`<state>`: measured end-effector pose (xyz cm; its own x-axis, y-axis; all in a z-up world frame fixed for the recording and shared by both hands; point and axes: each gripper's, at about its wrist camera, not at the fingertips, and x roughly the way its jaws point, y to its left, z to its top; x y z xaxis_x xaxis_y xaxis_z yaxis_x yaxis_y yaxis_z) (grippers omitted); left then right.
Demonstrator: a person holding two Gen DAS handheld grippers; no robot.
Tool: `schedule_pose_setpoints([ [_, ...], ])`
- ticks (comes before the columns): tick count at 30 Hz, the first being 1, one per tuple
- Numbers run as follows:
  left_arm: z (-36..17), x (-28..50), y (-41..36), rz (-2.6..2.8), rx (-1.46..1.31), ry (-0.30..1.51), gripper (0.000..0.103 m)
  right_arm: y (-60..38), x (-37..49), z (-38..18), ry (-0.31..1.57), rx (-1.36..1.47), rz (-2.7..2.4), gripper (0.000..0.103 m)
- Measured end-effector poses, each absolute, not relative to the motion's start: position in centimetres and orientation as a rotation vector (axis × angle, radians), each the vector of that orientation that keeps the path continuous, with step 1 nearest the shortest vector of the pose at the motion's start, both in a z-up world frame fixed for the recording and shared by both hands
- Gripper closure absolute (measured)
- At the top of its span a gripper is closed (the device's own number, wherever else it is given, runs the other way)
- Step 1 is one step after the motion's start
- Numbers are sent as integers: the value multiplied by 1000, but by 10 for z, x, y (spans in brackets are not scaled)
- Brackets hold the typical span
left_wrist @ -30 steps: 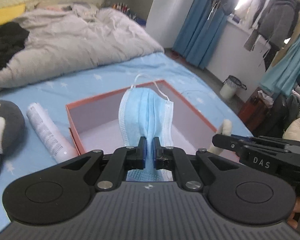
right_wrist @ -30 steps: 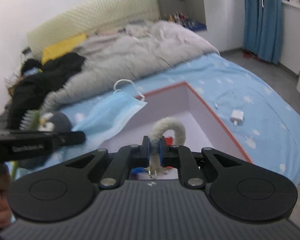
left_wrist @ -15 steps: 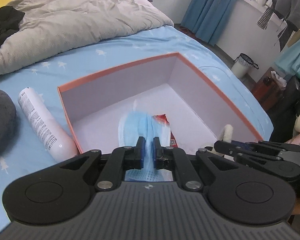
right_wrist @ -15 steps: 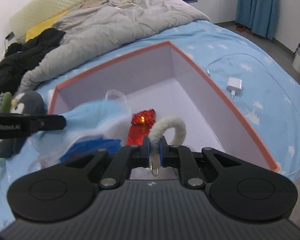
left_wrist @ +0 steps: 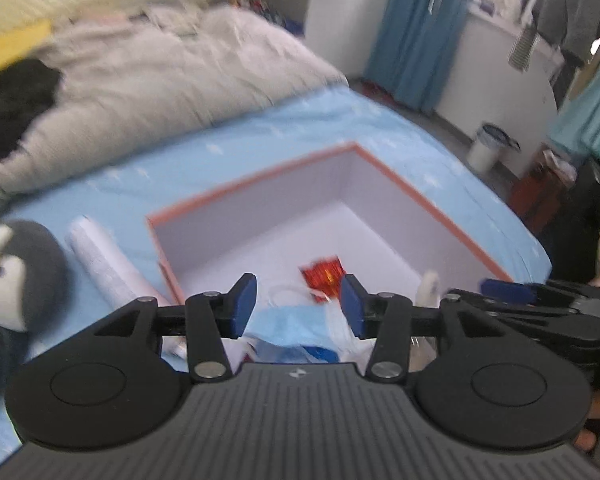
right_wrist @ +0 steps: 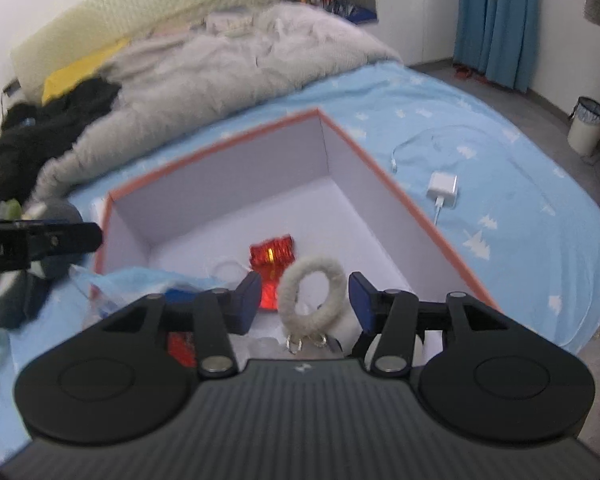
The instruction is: Organize soft objects
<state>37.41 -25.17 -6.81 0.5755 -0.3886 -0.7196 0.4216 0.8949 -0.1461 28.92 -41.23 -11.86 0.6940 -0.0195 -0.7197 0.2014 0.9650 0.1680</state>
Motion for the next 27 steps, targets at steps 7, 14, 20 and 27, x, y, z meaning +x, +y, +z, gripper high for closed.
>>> schedule_pose_setpoints([
  [7,-14,333,-221,-512,14,728,50,-402,248,-66,660,213,-109,52],
  [14,23,277,-192,-513,-20,650,50,-380,200,-26,539,197,-54,52],
  [20,40,227,-169,-537,-42,603,50,-359,163,-15,489,182,-43,52],
  [27,42,174,-161,-522,1,536,50,-342,125,-24,484,188,-38,52],
])
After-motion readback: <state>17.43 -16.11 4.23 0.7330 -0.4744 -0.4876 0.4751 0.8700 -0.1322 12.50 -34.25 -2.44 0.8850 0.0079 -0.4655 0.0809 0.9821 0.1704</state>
